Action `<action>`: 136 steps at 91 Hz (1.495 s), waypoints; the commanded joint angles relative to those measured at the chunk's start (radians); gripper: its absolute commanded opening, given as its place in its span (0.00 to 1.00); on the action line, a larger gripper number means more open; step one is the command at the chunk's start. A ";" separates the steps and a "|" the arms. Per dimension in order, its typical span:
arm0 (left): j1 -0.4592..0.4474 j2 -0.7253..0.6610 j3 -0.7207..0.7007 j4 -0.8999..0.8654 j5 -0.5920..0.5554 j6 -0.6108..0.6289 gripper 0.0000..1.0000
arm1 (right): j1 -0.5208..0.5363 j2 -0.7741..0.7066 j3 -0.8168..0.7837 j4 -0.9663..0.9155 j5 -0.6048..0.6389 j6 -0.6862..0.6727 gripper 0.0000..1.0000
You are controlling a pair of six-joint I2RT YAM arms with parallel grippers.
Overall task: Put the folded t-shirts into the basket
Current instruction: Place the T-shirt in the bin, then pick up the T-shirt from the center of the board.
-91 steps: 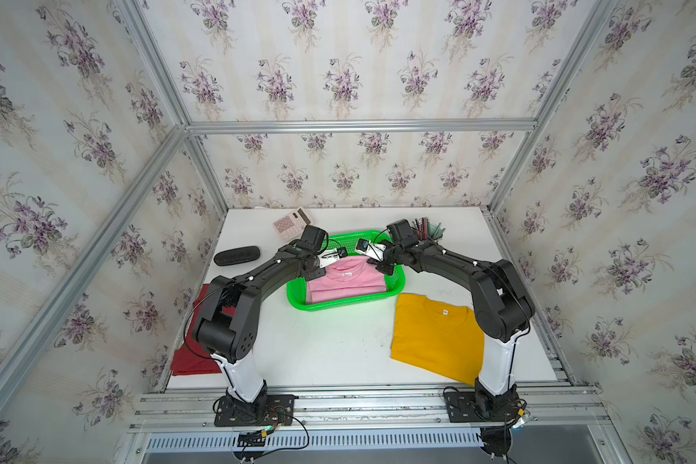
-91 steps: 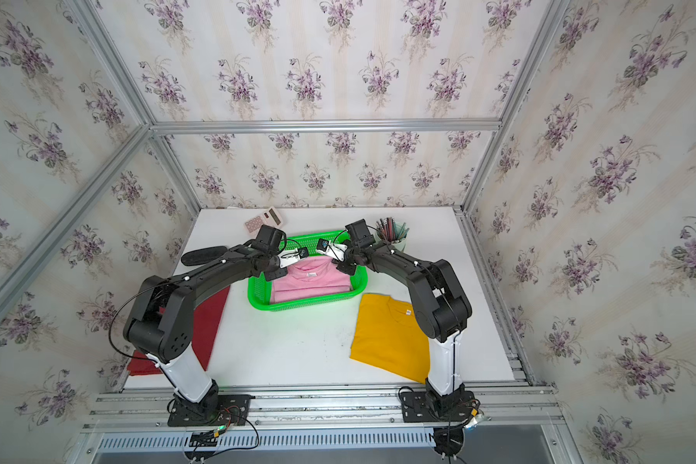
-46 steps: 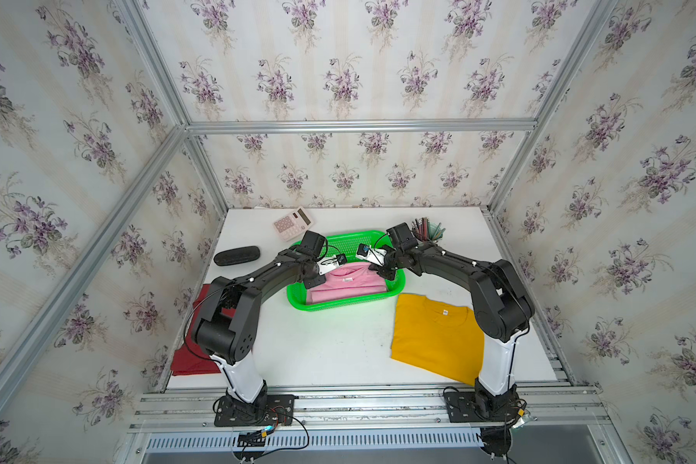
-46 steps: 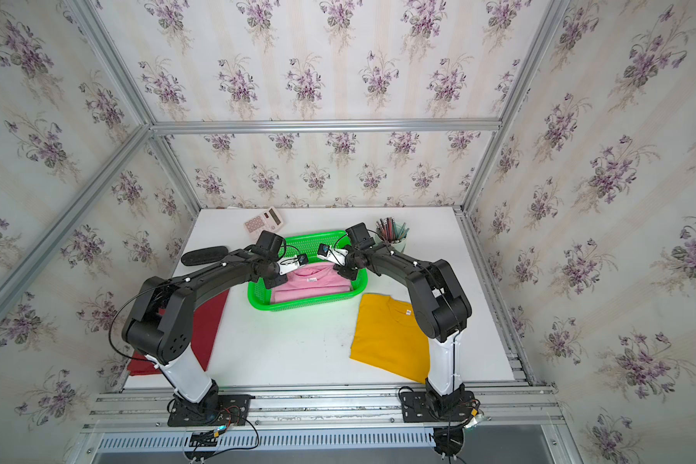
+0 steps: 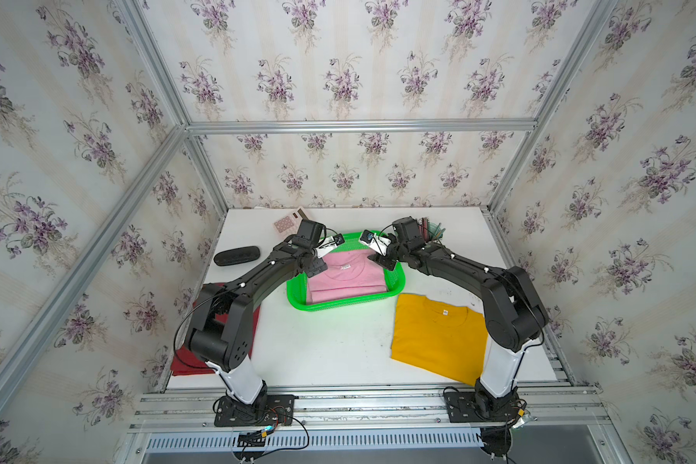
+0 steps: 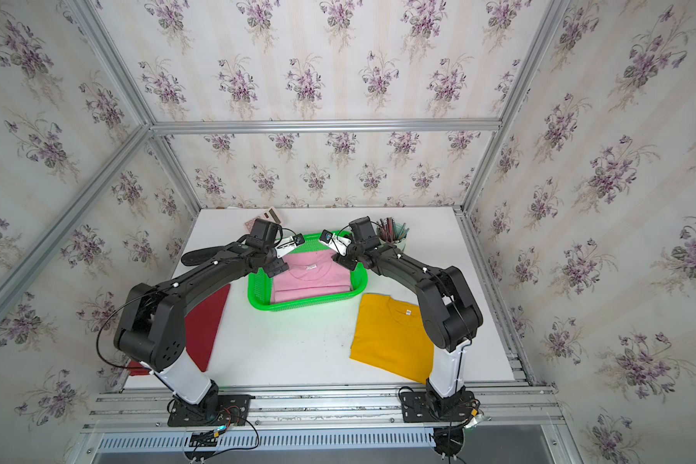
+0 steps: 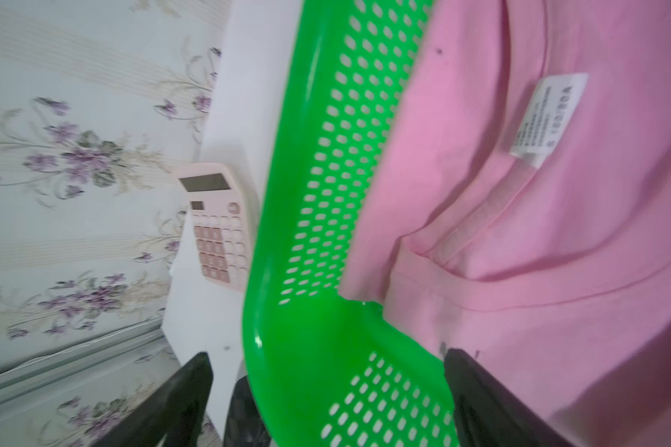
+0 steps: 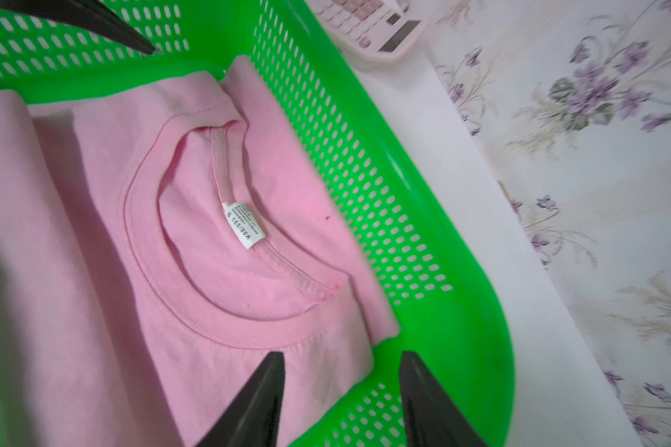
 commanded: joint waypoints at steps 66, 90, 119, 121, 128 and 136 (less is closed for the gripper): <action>0.071 -0.520 -0.060 -0.332 -0.041 -1.217 0.99 | -0.012 -0.553 -0.247 -0.163 0.595 0.959 1.00; 0.085 -0.401 -0.112 -0.441 0.017 -1.253 0.89 | -0.012 -0.405 -0.218 -0.319 0.306 0.940 0.86; 0.088 -0.341 -0.154 -0.418 0.015 -1.267 0.89 | -0.012 -0.183 -0.137 -0.297 0.311 0.990 0.72; 0.088 -0.341 -0.157 -0.416 0.013 -1.269 0.89 | -0.012 -0.168 -0.130 -0.297 0.316 0.991 0.71; 0.089 -0.342 -0.165 -0.409 0.006 -1.271 0.89 | -0.013 -0.128 -0.109 -0.291 0.321 0.994 0.61; 0.090 -0.346 -0.169 -0.409 -0.001 -1.270 0.89 | -0.012 -0.096 -0.096 -0.284 0.337 1.000 0.53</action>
